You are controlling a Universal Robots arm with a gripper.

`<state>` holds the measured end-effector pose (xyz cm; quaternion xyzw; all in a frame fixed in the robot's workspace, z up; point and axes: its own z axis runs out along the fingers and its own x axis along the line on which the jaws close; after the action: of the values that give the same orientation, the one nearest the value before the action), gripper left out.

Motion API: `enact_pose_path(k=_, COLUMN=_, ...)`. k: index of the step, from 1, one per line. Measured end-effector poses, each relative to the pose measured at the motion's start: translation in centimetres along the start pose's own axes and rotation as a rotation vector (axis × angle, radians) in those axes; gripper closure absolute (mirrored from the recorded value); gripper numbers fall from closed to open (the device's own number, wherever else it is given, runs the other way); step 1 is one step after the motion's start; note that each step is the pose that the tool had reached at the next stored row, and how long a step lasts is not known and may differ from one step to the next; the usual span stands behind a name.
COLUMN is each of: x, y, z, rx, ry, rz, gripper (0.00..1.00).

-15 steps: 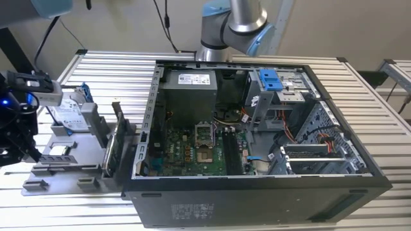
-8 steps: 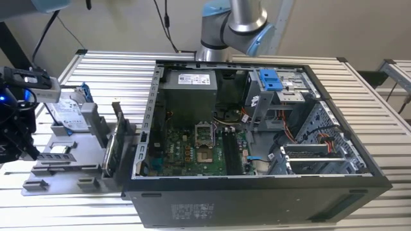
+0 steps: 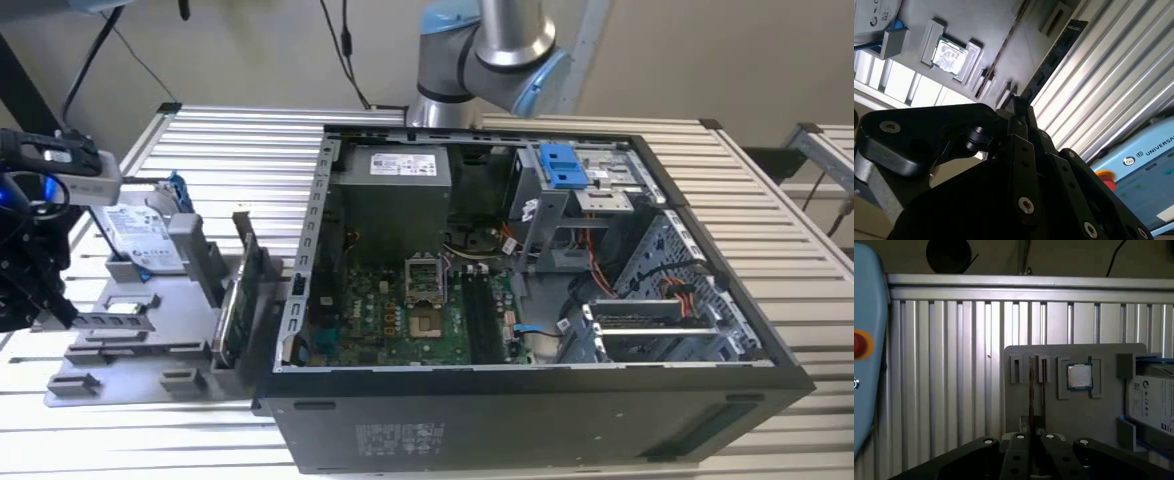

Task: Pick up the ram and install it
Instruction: 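Pick up the ram and move it above insertion slot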

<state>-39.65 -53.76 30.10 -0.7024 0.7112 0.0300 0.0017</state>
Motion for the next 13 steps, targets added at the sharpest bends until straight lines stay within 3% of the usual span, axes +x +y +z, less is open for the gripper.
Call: enact_pose_path(k=13, x=-0.06, y=0.05, z=-1.27, rx=0.0001, ry=0.0, rz=0.0, gripper=0.86)
